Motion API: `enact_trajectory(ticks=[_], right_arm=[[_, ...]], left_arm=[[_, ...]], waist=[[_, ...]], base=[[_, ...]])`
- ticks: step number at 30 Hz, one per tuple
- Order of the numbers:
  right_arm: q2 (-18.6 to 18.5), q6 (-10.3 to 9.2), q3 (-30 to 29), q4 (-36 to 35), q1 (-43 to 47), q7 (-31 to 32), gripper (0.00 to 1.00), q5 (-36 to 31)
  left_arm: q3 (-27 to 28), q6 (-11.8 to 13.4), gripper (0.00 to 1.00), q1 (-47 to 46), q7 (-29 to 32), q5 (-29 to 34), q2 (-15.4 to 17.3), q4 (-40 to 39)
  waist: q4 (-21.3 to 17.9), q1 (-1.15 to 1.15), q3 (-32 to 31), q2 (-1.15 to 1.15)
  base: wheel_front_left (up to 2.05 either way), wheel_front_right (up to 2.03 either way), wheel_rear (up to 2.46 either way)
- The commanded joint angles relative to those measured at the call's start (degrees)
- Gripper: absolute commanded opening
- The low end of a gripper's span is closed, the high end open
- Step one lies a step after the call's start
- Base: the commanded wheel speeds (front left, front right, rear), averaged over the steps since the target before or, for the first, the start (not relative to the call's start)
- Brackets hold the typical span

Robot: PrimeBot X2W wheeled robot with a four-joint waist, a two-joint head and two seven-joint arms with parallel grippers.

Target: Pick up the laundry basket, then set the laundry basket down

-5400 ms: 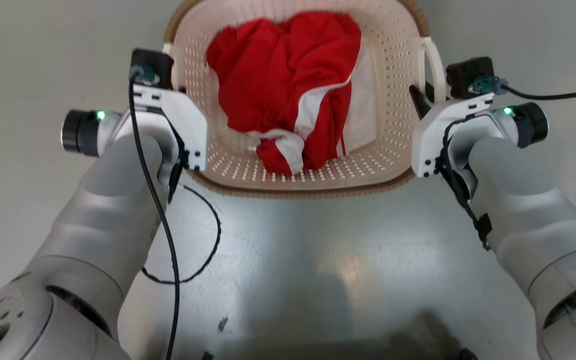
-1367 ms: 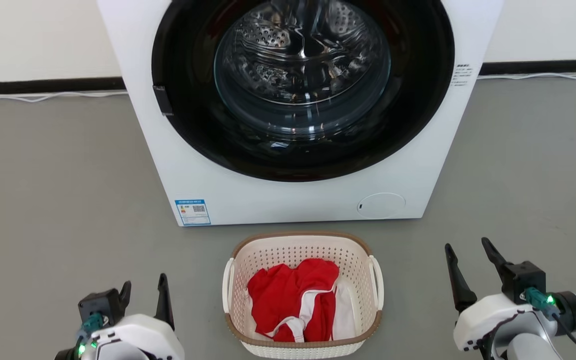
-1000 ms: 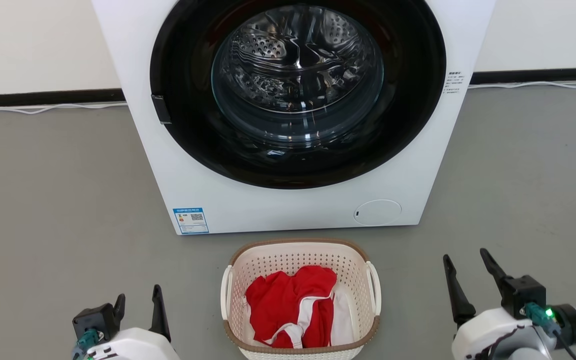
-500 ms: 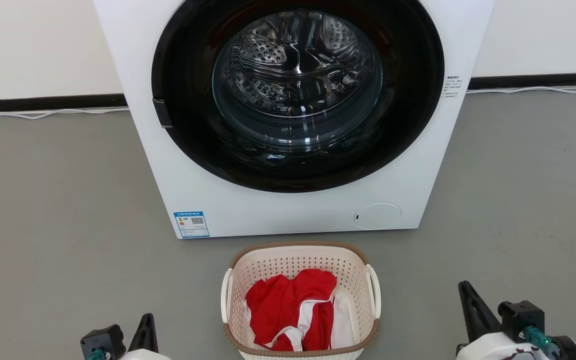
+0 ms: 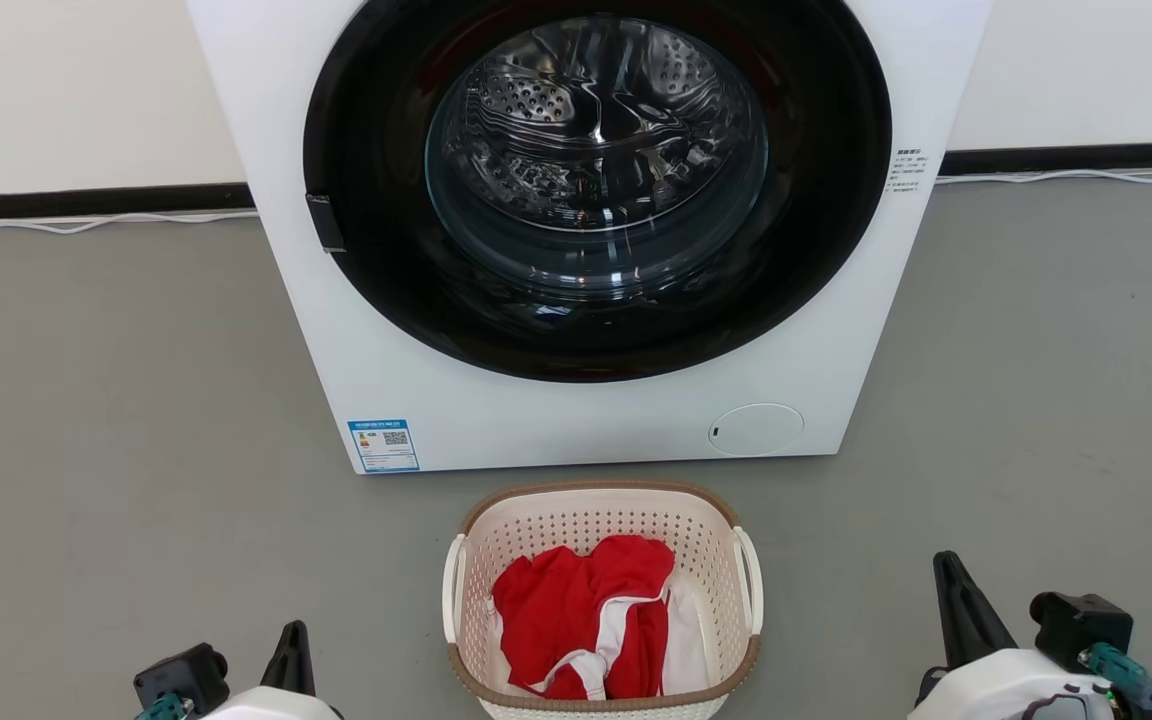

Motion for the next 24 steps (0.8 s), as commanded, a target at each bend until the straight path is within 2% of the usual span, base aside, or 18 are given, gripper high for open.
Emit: enact_trajectory(ticks=[1,24], right_arm=[[-0.3,0.06,0.1,-2.2,-1.7,0.4,0.00,2.4],[-0.3,0.14,-0.1,-5.1,-1.5,3.9,0.00,19.3]], left_arm=[[1.0,-0.8,0.00,-2.0,0.4,-1.7,0.4,-2.0],[3.6,-3.4,0.00,-2.3,4.0,-13.7,-0.3,-4.7]], waist=[[0.0,-0.01,0.0,0.00],[0.2,-0.01,0.4,0.00]], base=[[0.00,0.00,0.00],[0.00,0.00,0.00]])
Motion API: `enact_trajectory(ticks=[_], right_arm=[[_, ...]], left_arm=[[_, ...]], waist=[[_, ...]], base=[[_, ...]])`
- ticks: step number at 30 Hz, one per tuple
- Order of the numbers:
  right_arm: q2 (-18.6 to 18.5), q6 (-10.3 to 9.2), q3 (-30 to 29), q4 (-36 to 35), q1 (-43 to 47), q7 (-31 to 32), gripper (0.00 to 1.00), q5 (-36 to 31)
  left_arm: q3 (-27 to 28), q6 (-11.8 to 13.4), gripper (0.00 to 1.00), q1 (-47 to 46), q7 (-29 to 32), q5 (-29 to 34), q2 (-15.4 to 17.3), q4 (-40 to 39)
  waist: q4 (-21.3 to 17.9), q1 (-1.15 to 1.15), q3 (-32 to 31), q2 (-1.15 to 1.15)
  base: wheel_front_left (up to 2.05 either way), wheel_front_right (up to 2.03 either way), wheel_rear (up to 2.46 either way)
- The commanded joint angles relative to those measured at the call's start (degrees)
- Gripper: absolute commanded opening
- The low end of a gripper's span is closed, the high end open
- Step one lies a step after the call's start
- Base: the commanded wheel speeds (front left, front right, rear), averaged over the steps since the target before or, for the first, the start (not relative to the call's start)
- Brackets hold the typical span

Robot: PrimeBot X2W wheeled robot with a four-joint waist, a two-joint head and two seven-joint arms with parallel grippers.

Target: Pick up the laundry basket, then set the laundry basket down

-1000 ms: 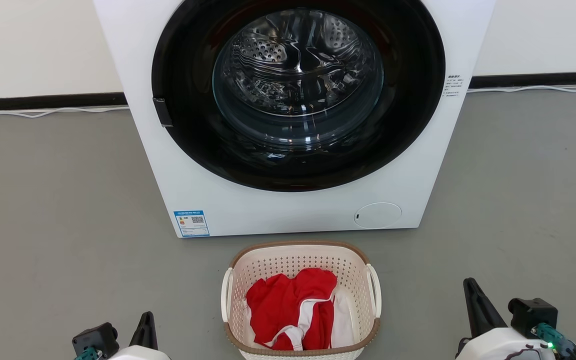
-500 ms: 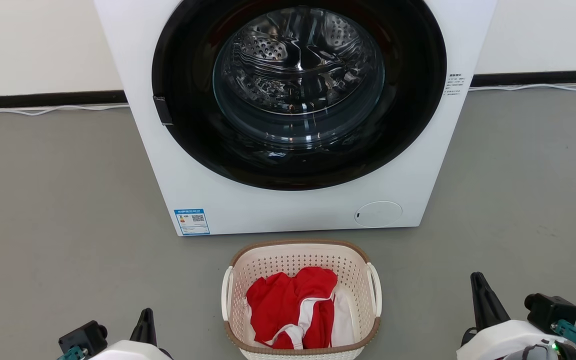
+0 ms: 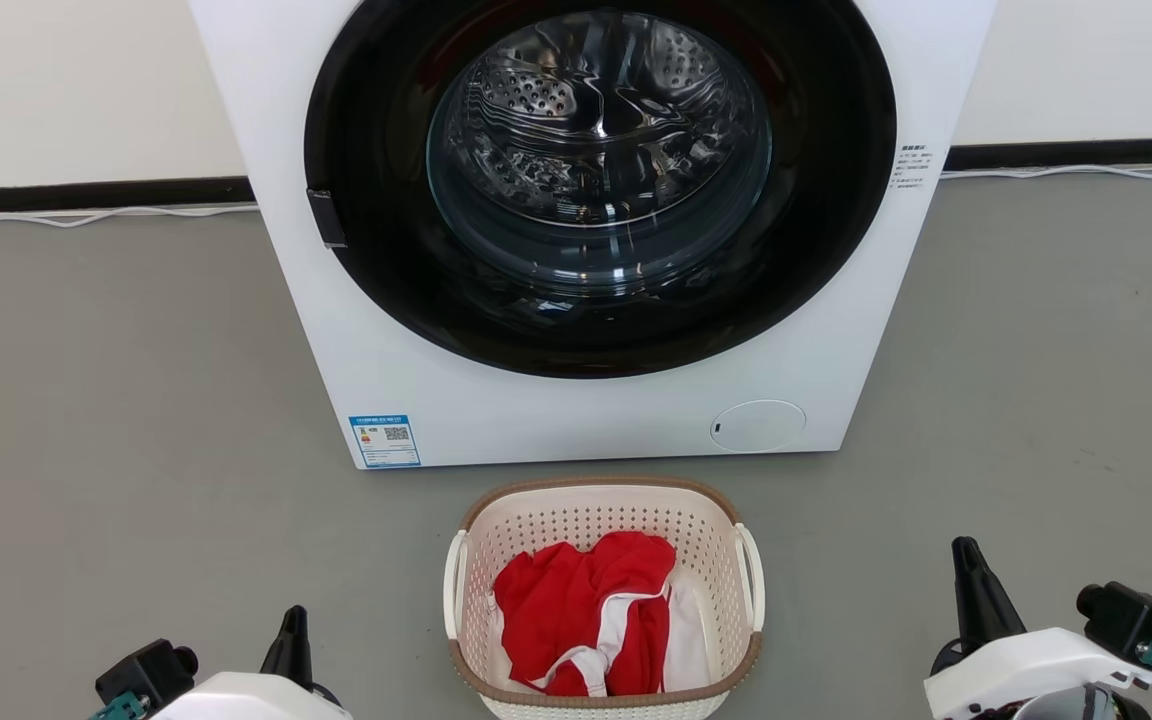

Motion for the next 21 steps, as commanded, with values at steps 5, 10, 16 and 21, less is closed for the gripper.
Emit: enact_trajectory(ticks=[5,10,16,21], right_arm=[[-0.3,0.15,0.1,-2.6,-1.5,1.1,0.00,5.0],[-0.3,0.17,0.0,-3.2,-1.5,2.0,0.00,8.8],[-0.3,0.19,-0.1,-3.9,-1.5,3.0,0.00,13.4],[-0.3,0.20,-0.1,-4.6,-1.5,3.8,0.00,17.3]], left_arm=[[1.7,-1.0,0.00,-2.4,1.1,-3.5,0.1,-2.3],[2.3,-1.6,0.00,-2.5,1.9,-6.2,0.0,-3.0],[3.0,-2.4,0.00,-2.6,2.9,-9.5,-0.2,-3.7],[3.6,-3.0,0.00,-2.6,3.7,-12.2,-0.4,-4.3]], waist=[[0.0,-0.01,0.1,0.00],[0.1,-0.01,0.2,0.00],[0.1,-0.01,0.3,0.00],[0.1,-0.01,0.4,0.00]], base=[[0.00,0.00,0.00],[0.00,0.00,0.00],[0.00,0.00,0.00],[0.00,0.00,0.00]])
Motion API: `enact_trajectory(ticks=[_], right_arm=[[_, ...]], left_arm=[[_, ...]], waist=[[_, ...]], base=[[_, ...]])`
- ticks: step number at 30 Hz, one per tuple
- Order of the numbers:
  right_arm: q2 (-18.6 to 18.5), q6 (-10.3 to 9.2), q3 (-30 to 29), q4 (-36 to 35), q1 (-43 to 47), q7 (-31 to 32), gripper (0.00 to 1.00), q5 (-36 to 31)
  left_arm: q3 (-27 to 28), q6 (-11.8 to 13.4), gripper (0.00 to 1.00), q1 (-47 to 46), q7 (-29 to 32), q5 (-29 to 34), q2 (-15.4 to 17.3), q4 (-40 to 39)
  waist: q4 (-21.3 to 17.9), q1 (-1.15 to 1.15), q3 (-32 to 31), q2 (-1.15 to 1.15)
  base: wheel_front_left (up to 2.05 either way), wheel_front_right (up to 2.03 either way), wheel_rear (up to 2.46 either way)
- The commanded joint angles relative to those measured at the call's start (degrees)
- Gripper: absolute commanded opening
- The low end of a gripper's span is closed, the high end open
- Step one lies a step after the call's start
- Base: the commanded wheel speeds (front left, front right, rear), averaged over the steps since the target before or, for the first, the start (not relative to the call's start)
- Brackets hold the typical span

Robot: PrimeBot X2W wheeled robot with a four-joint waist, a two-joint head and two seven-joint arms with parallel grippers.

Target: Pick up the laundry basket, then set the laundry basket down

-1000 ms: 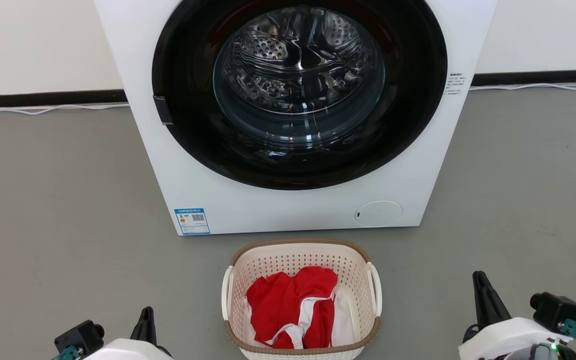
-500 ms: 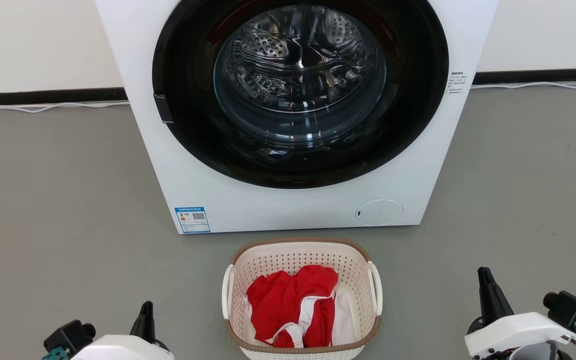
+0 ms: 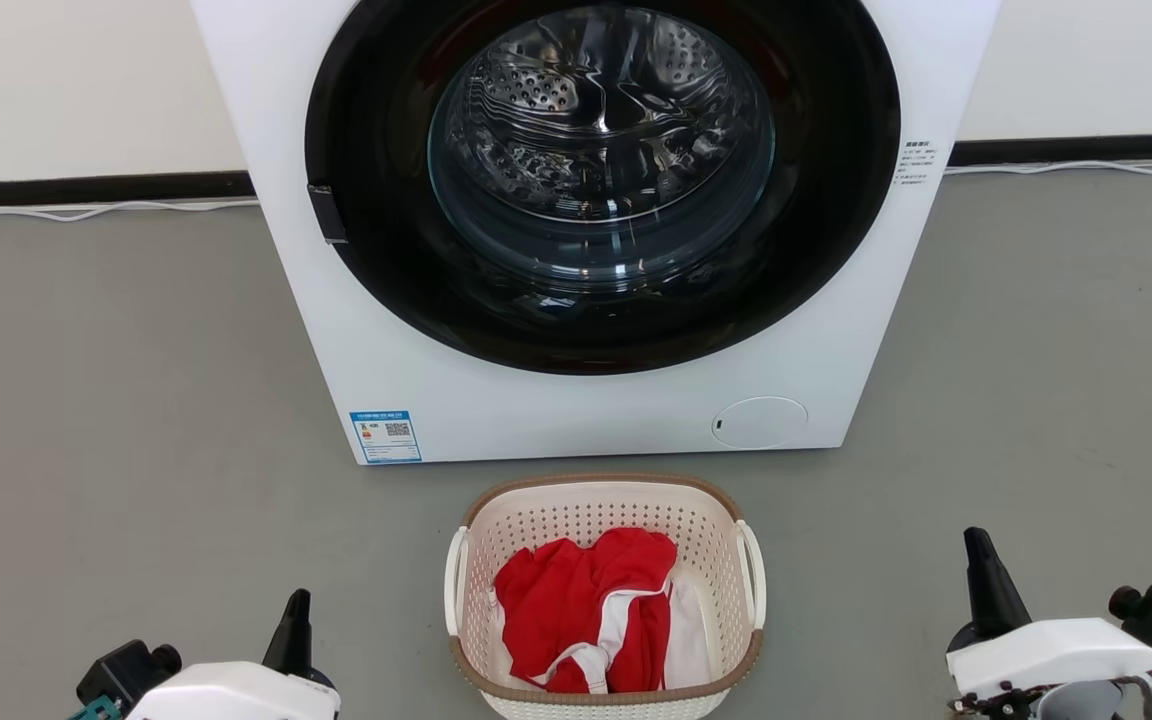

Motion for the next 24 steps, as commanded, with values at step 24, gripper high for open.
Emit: enact_trajectory(ticks=[24], right_arm=[[-0.3,0.28,0.2,-5.1,-1.5,4.2,0.00,19.7]], left_arm=[[4.1,-3.4,0.00,-2.9,4.2,-13.9,-0.2,-4.9]], waist=[[0.2,0.00,0.4,0.00]], base=[[0.00,0.00,0.00]])
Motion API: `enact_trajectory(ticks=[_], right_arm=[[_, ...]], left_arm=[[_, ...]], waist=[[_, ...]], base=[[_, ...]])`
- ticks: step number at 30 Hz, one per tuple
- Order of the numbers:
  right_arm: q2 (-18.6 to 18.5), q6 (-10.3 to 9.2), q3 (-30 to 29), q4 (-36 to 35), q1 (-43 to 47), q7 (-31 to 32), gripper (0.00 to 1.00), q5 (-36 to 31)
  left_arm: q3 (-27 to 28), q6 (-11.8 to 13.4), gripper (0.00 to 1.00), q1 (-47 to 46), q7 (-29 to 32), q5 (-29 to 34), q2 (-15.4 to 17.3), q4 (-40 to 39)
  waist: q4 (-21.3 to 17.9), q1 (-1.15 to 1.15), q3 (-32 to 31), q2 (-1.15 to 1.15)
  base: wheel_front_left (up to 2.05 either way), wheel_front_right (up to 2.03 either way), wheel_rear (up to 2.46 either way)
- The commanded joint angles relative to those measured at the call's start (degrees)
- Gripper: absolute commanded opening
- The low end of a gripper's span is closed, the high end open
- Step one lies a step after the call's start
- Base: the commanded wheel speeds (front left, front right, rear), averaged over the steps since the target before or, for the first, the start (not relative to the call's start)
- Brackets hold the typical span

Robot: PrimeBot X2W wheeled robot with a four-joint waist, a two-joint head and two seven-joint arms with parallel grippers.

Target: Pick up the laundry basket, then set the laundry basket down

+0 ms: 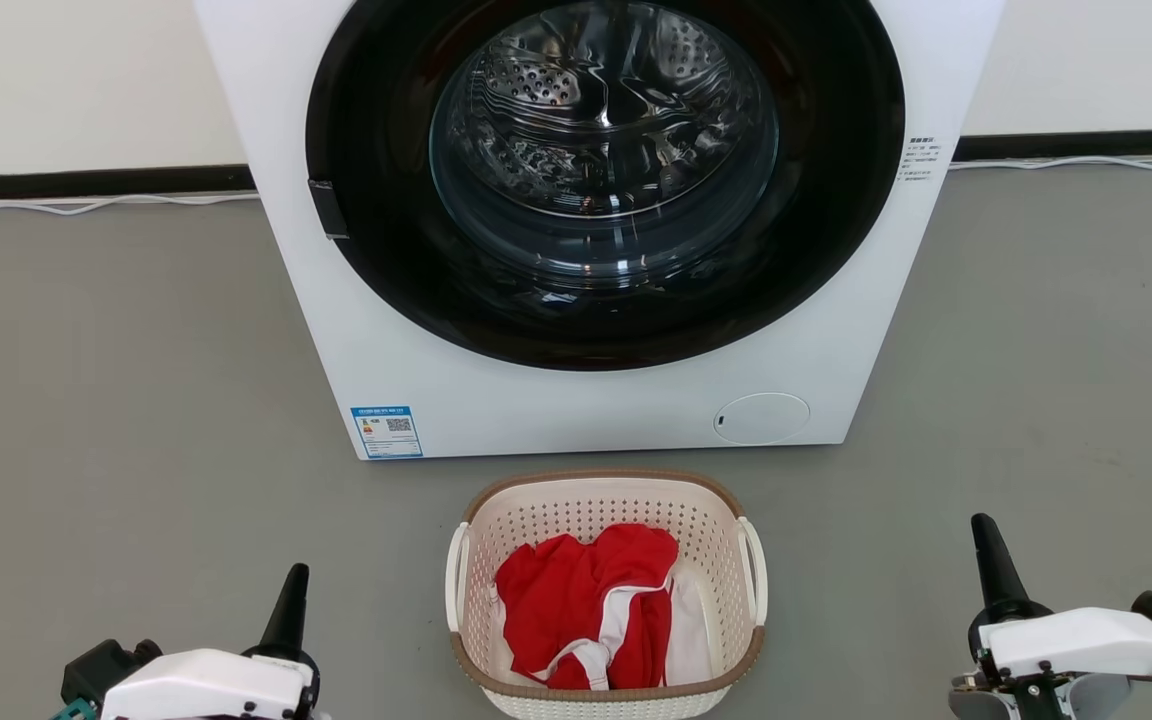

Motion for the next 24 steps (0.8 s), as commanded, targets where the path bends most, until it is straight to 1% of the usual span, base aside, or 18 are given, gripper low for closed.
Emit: enact_trajectory(ticks=[1,24], right_arm=[[-0.3,0.29,0.8,-2.2,-1.5,0.8,0.00,2.4],[-0.3,0.36,0.6,-5.1,-1.4,4.6,0.00,20.0]], left_arm=[[1.7,-0.9,0.00,-2.8,0.4,-1.8,0.4,-2.0],[4.5,-3.7,0.00,-3.1,4.2,-14.4,-0.4,-4.8]], waist=[[0.0,0.00,0.0,0.00],[0.2,0.00,0.4,0.00]], base=[[0.00,0.00,0.00],[0.00,0.00,0.00]])
